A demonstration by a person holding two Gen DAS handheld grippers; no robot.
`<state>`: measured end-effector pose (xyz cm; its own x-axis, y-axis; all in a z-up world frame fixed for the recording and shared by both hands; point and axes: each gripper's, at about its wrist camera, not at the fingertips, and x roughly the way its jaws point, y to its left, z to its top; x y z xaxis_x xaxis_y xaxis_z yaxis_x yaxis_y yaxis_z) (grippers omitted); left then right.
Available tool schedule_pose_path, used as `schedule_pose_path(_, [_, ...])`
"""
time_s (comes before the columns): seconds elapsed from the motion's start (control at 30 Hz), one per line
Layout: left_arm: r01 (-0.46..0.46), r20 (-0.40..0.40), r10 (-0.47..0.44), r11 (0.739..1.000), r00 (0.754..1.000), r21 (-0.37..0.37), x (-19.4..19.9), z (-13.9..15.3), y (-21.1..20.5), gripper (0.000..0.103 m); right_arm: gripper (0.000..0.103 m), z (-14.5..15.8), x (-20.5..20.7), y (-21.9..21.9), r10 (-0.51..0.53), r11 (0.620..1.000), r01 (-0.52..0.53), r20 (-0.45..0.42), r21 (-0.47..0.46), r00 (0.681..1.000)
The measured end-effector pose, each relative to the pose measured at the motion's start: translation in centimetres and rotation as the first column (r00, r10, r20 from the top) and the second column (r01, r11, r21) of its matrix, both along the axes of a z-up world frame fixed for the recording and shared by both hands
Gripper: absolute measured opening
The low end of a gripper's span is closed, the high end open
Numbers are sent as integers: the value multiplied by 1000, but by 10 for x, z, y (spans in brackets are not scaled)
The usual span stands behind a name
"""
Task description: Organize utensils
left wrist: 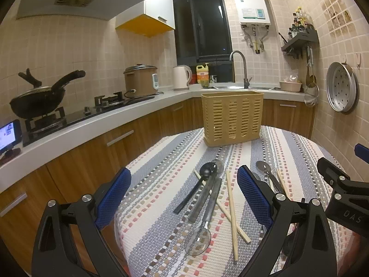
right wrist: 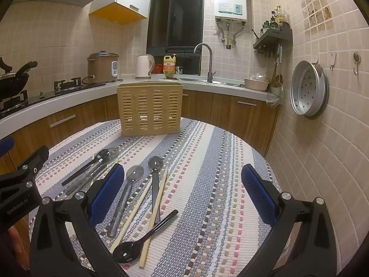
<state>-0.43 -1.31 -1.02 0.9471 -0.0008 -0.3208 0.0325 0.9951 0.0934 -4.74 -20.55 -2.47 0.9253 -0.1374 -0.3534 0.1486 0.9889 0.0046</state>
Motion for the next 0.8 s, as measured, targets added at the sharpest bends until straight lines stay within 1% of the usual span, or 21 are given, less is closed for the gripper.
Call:
schedule_pose_path(0.17, [3, -1, -3, 1000, 1000, -2, 1, 0, 3, 90, 97, -1, 0, 1, -4, 1000, 4, -3, -10, 1000])
schedule_pose_path(0.27, [-24, 24, 23, 999, 999, 44, 2, 1, 7, 90, 97, 0, 1, 1, -24, 999, 24, -3, -26, 1000])
schedule_pose_path(0.37, [-46, 31, 43, 995, 999, 91, 9, 6, 21, 90, 97, 5, -1, -6, -87, 996, 88, 19, -29, 996])
schedule_pose_path(0.4, [-35, 22, 33, 995, 999, 94, 12, 9, 26, 90, 97, 7, -1, -9, -92, 996, 92, 23, -21, 995])
schedule_pose_path(0.43, [-12, 2, 12, 995, 1000, 95, 17, 12, 31, 90, 97, 10, 1, -14, -68, 998, 68, 18, 14, 997])
schedule_pose_path(0.5, [71, -95, -62, 993, 993, 96, 35, 14, 42, 90, 97, 15, 5, -24, -10, 996, 9, 3, 94, 1000])
schedule_pose_path(0.53, [107, -141, -93, 990, 986, 92, 43, 15, 46, 86, 97, 19, 10, -31, 8, 990, -6, -9, 139, 1000])
schedule_pose_path(0.57, [144, -186, -128, 987, 974, 77, 54, 15, 51, 80, 97, 23, 14, -35, 22, 987, -19, -18, 161, 1000])
schedule_pose_path(0.6, [179, -231, -164, 983, 959, 48, 64, 15, 57, 79, 97, 28, 20, -39, 38, 985, -31, -40, 170, 998])
schedule_pose_path(0.67, [229, -305, -230, 973, 924, -41, 85, 13, 68, 77, 96, 35, 33, -41, 62, 986, -48, -84, 157, 994])
schedule_pose_path(0.7, [255, -341, -272, 962, 900, -93, 96, 12, 74, 75, 93, 39, 44, -42, 98, 985, -79, -123, 150, 987])
schedule_pose_path(0.73, [278, -370, -310, 950, 876, -139, 107, 11, 79, 70, 87, 41, 51, -41, 116, 984, -94, -148, 148, 982])
schedule_pose_path(0.8, [296, -432, -352, 935, 830, -193, 126, 5, 81, 64, 79, 42, 68, -40, 149, 983, -120, -215, 141, 965])
